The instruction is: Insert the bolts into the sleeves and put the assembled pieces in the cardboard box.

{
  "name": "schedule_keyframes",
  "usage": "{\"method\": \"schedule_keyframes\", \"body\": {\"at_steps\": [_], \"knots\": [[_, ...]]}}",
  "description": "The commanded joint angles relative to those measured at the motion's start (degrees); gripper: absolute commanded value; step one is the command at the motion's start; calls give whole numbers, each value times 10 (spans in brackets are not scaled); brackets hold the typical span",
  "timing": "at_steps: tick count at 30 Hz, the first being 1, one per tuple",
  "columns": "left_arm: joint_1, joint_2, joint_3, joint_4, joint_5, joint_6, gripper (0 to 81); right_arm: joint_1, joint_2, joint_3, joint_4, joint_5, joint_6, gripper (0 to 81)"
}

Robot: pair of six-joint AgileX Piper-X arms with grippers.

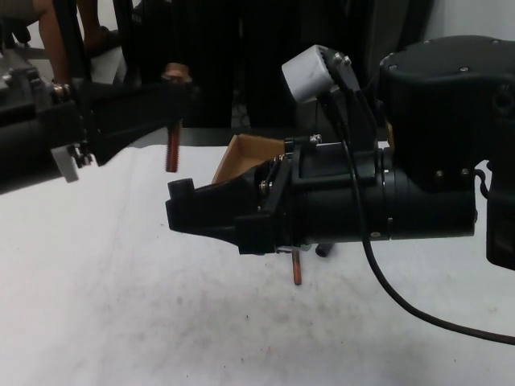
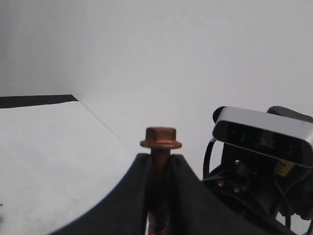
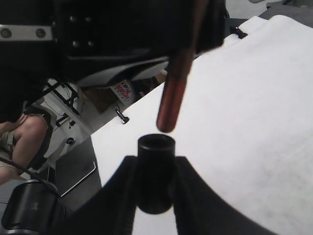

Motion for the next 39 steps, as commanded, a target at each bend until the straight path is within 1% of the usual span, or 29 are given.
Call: {"method": "schedule_keyframes", "body": {"at_steps": [1, 3, 6, 15, 29, 39], "knots": [[-14, -1, 0, -15, -5, 5, 8, 2, -2, -3, -12, -2, 1, 2], [-24, -1, 0, -15, -14, 5, 8, 2, -2, -3, -12, -2, 1, 2], [-26, -1, 0, -15, -15, 5, 8, 2, -2, -3, -12, -2, 1, 2], [4, -1, 0, -15, -7, 14, 8, 2, -2, -3, -7, -2, 1, 2], [6, -1, 0, -15, -2, 13, 8, 2, -2, -3, -8, 2, 1, 2], [6, -1, 0, -15, -2, 13, 8, 0, -2, -5, -12, 20, 1, 2]]}}
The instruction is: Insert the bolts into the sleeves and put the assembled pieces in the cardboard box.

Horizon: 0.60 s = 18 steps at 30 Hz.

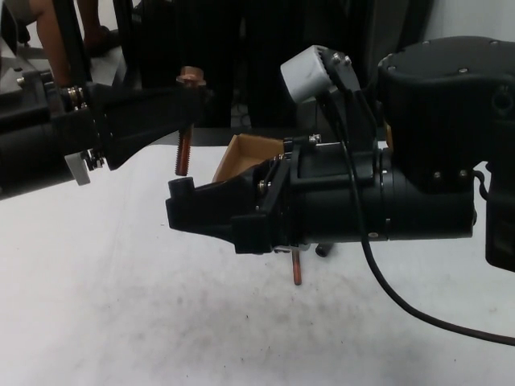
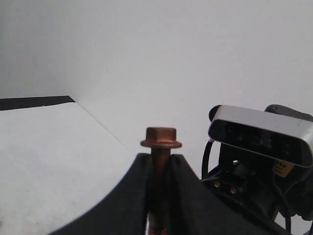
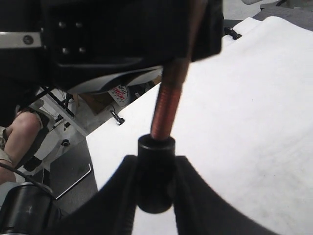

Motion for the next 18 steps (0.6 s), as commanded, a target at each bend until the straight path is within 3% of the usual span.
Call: {"method": "schedule_keyframes", "body": {"at_steps": [1, 18], "knots": [[3, -1, -1, -12, 7, 8, 8, 0, -2, -5, -12, 8, 1, 2], [-2, -1, -1, -12, 6, 2, 8, 0, -2, -5, -54, 23, 18, 2]]}}
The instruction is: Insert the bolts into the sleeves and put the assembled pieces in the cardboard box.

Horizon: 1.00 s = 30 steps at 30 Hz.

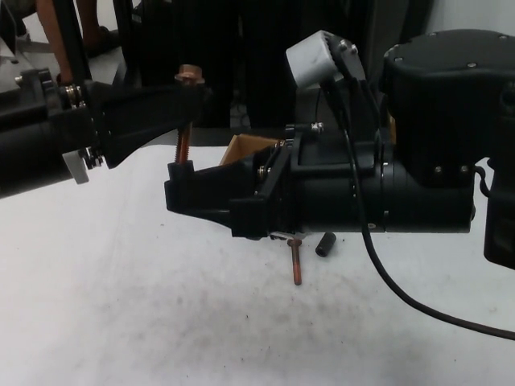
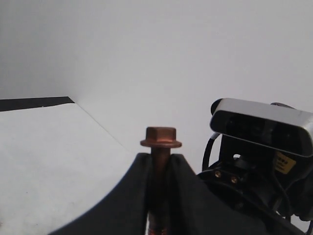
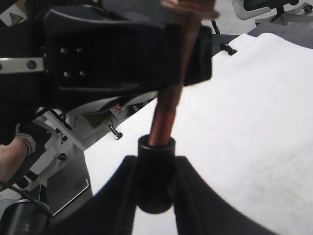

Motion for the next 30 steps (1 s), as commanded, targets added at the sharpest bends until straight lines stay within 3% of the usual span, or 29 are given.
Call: {"method": "schedule_keyframes", "body": {"at_steps": [1, 16, 30], "knots": [[-2, -1, -1, -11, 4, 1, 8, 0, -2, -5, -25, 12, 2, 2], [0, -1, -1, -11, 4, 0, 8, -22, -11, -5, -6, 62, -3, 2], [-1, -1, -1, 65, 49, 42, 8, -33, -11, -5, -2, -33, -59, 2]]}}
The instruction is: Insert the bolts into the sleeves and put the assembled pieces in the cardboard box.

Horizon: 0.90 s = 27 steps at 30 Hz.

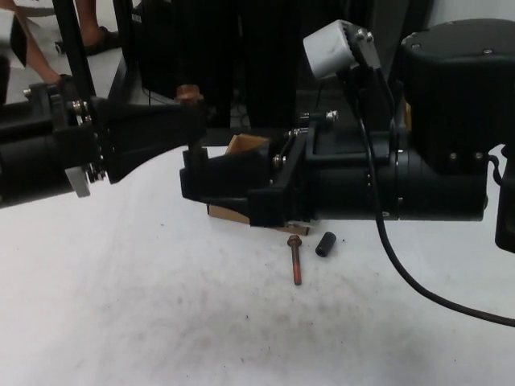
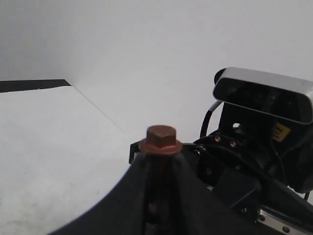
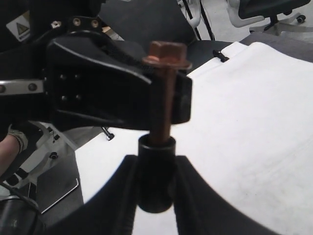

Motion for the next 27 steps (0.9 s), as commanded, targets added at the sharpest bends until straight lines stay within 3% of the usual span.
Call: {"method": "schedule_keyframes", "body": {"at_steps": [1, 10, 12, 14, 17, 19, 27], "knots": [[-1, -3, -1, 34, 21, 22, 8, -4, -6, -5, -16, -7, -16, 2], [-1, -3, -1, 92, 37, 79, 3, -17, -6, -5, 9, -7, -18, 2], [-1, -3, -1, 92, 37, 79, 61, -17, -6, -5, 9, -7, -18, 2], [-1, -3, -1, 85, 42, 80, 183, -17, -6, -5, 9, -7, -18, 2], [-1, -3, -1, 83, 44, 69, 443, -17, -6, -5, 9, -7, -18, 2], [-1, -3, -1, 83, 42, 44, 552, -17, -6, -5, 9, -7, -18, 2], [1, -3, -2, 64, 26, 24, 548, -17, -10, -5, 9, -12, -18, 2]]}}
